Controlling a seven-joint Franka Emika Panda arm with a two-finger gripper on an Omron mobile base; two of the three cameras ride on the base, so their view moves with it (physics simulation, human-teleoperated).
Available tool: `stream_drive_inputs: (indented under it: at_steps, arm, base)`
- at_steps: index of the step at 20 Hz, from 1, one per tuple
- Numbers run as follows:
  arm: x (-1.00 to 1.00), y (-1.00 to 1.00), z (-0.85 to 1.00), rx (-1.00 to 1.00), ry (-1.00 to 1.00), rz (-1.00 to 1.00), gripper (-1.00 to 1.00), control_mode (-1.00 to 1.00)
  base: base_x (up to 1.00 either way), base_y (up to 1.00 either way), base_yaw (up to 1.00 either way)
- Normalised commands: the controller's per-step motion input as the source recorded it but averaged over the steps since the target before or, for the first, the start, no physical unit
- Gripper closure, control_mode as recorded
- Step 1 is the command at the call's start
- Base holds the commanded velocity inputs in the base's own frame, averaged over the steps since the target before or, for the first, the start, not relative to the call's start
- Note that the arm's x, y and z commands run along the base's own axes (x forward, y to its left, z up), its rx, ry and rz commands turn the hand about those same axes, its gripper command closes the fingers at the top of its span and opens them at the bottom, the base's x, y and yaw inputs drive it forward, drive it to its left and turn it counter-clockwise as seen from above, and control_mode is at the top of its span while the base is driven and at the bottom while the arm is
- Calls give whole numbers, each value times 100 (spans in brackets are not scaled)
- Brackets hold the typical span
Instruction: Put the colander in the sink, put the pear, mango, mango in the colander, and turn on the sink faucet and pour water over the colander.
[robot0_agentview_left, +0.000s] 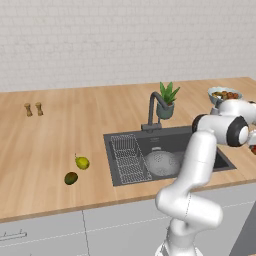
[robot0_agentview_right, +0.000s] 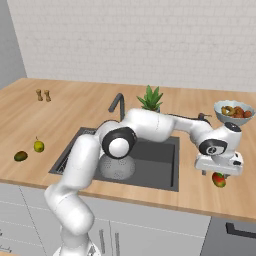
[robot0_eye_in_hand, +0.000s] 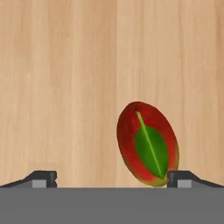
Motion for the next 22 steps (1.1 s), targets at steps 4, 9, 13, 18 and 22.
stream_drive_inputs:
  at_steps: [4, 9, 13, 18, 22]
  arm:
    - [12, 0, -29, 0, 0, 0, -100, -100]
    - [10, -4, -18, 0, 0, 0, -100, -100]
    - [13, -8, 0, 0, 0, 0, -100, -100]
    - [13, -1, -11, 0, 0, 0, -100, -100]
    - [11, -8, -4, 0, 0, 0, -100, -100]
  base:
    - [0, 0, 0]
    - [0, 0, 0]
    - [0, 0, 0]
    - [0, 0, 0]
    - [0, 0, 0]
